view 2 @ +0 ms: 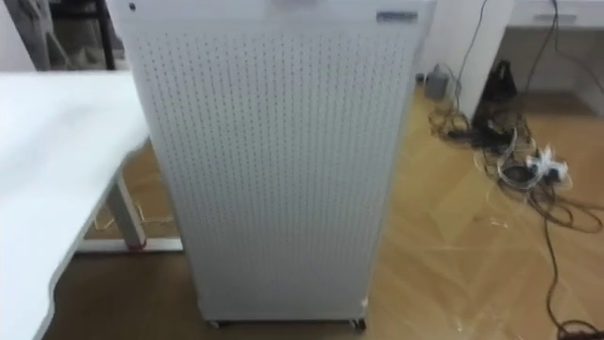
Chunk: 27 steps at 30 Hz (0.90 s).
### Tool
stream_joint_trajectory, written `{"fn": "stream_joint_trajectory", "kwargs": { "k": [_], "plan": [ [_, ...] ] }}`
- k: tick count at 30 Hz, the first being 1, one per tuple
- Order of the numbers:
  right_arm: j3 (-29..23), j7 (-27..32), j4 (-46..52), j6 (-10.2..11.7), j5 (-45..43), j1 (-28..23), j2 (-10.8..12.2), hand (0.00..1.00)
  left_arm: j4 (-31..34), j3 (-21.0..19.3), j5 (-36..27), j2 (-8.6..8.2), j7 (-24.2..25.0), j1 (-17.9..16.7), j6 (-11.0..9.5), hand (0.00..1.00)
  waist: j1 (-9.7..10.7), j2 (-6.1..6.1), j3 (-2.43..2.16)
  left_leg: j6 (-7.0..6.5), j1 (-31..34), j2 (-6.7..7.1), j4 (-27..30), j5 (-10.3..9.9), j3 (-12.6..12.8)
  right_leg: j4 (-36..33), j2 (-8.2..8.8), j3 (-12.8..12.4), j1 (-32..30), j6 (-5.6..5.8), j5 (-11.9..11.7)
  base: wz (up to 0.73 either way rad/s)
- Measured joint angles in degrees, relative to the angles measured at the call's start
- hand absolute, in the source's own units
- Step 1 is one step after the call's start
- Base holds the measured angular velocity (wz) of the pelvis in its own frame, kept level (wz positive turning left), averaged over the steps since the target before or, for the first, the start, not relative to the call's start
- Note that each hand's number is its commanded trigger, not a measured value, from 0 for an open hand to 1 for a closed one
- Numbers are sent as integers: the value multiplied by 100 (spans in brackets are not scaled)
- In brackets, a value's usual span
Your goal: Pick garbage
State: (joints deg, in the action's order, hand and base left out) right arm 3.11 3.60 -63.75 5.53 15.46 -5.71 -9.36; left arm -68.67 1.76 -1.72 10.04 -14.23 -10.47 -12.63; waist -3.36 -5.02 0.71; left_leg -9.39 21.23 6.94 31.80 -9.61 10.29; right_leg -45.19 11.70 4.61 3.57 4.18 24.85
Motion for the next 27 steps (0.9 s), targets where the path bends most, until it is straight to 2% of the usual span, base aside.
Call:
{"fn": "stream_joint_trajectory", "kwargs": {
  "k": [2, 3, 4, 5, 6, 8, 9, 10, 11, 12, 13, 14, 15, 17, 20, 23, 25, 27],
  "plan": [
    [-15, 126, 160, -16, 24, 36, 1, 100, 17, 6, -136, 11, -78, 246, -147, 0, -6, 43, 16, -96, -346, 85, -14, -237, -20, -1253, 208, 21, -506, 12, -1162, 3],
    [-14, 120, 219, -16, 17, 51, 9, 100, 42, 6, -152, 15, -104, 273, -175, 0, -4, 59, 19, -107, -421, 90, -31, -291, -36, -1416, 240, 34, -606, 13, -1359, 0],
    [-10, 76, 366, -13, 2, 77, 22, 100, 74, 7, -149, 8, -148, 350, -175, 0, 23, 99, 13, -119, -519, 85, -53, -362, -136, -1696, 252, 104, -865, 13, -1375, 20],
    [3, -3, 421, 10, 23, 121, 24, 100, 75, 22, -144, -7, -156, 438, -172, 0, 108, 176, 34, -126, -628, 82, -120, -394, -279, -1870, 226, 272, -1110, -10, -1236, 27],
    [8, -23, 437, 13, 28, 137, 31, 100, 99, 43, -142, -12, -156, 440, -172, 0, 123, 197, 25, -120, -701, 74, -210, -389, -298, -1848, 200, 300, -1244, -12, -1143, 25],
    [23, -53, 578, 25, 57, 214, 30, 100, 267, 149, -126, -58, -159, 393, -219, 0, 143, 288, 3, -80, -958, 44, -522, -333, -452, -1177, 31, 338, -1743, -34, -828, 17],
    [29, -49, 601, 44, 76, 209, 31, 100, 270, 186, -134, -62, -159, 399, -222, 0, 159, 306, 14, -73, -1024, 39, -595, -325, -494, -854, -29, 318, -1807, -49, -787, 40],
    [55, -41, 609, 87, 98, 170, 33, 100, 282, 246, -156, -78, -161, 393, -225, 0, 172, 331, 10, -59, -1132, 28, -727, -309, -605, -62, -151, 282, -1840, -55, -780, 62],
    [73, -11, 610, 94, 95, 125, 49, 100, 289, 374, -184, -72, -158, 380, -228, 0, 202, 367, 1, -32, -1222, 28, -821, -297, -812, 772, -262, 242, -1787, -54, -807, 71],
    [75, 14, 611, 96, 95, 109, 62, 100, 301, 439, -217, -73, -156, 375, -227, 0, 223, 376, 4, -15, -1288, 29, -873, -288, -929, 1185, -316, 202, -1738, -76, -851, 79],
    [76, 51, 611, 98, 95, 102, 91, 100, 312, 539, -247, -78, -147, 364, -227, 0, 261, 372, 6, 28, -1403, 30, -991, -285, -1092, 1927, -412, 161, -1649, -67, -1124, 85],
    [70, 64, 598, 135, 87, 52, 99, 100, 316, 525, -241, -108, -138, 323, -228, 0, 321, 385, -19, 90, -1517, 2, -1055, -312, -1216, 2313, -492, 161, -1448, -93, -1503, 85],
    [65, 63, 597, 182, 76, 10, 96, 100, 318, 512, -235, -109, -137, 320, -229, 0, 325, 378, -25, 121, -1573, -27, -1079, -330, -1220, 2440, -535, 158, -1341, -90, -1711, 80],
    [65, 54, 505, 338, 48, 36, 75, 100, 308, 495, -234, -103, -141, 277, -247, 0, 206, 403, -34, 223, -1787, -185, -1278, -357, -1219, 2714, -680, 312, -1030, -183, -1717, 32],
    [85, 7, 446, 444, 13, 52, 64, 100, 481, 481, -157, -84, -169, 153, -248, 0, 157, 404, -30, 302, -1957, -324, -1504, -367, -1218, 2904, -788, 339, -839, -226, -1701, 6],
    [62, 4, 447, 451, -103, 51, 58, 100, 712, 388, 96, -74, -371, 181, -304, 0, 198, 357, -10, 346, -2021, -381, -1629, -370, -1222, 3016, -873, 337, -724, -272, -1649, 19],
    [63, 4, 445, 490, -144, 60, 60, 100, 809, 257, 359, -67, -570, 238, -352, 0, 224, 333, 28, 373, -2113, -413, -1668, -381, -1239, 3102, -880, 352, -578, -283, -1639, 22],
    [2, 18, 445, 583, -142, 47, 60, 100, 1153, 154, 592, -54, -809, 223, -365, 0, 328, 317, 38, 400, -2171, -430, -1701, -396, -1233, 3211, -889, 467, -434, -282, -1625, 35]
  ]
}}
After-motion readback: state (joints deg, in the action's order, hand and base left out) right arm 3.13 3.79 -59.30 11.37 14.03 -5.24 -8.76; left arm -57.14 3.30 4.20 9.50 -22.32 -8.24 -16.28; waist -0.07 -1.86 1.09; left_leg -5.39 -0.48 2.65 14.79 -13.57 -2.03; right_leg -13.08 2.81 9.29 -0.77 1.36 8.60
